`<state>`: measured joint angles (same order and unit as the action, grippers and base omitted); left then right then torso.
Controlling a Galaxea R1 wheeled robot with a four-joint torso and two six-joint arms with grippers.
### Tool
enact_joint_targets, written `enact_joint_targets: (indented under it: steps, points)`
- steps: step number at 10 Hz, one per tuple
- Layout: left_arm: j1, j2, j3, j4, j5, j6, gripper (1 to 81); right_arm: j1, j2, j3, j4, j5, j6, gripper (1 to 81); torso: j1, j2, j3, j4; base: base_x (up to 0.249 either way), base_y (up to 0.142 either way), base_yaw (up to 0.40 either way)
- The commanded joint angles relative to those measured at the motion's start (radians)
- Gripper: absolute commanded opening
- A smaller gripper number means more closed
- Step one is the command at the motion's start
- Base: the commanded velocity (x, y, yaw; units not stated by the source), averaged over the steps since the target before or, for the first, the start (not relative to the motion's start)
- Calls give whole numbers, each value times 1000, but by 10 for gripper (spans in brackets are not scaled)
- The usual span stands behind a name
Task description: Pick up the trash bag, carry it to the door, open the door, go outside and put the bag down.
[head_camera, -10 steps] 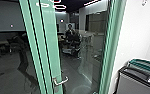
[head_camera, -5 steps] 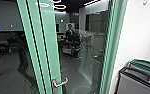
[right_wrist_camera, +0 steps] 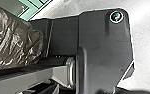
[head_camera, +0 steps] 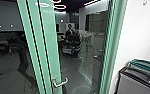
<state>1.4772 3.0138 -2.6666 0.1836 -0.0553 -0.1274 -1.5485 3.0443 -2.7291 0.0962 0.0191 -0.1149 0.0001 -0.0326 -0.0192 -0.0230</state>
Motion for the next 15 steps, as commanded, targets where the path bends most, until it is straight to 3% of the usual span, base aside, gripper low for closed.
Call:
enact_joint_targets:
  steps: [1,8,15]
  points:
    - [-56,-4,4,10,42,5,10,50,3,2,5,-57,-6,811,0,0,0,0,0,0,0]
    - [-56,-4,4,14,43,5,10,49,3,3,5,-56,-6,811,0,0,0,0,0,0,0]
    - [-48,-25,10,10,40,6,10,49,-2,10,19,-41,-3,811,0,0,0,0,0,0,134]
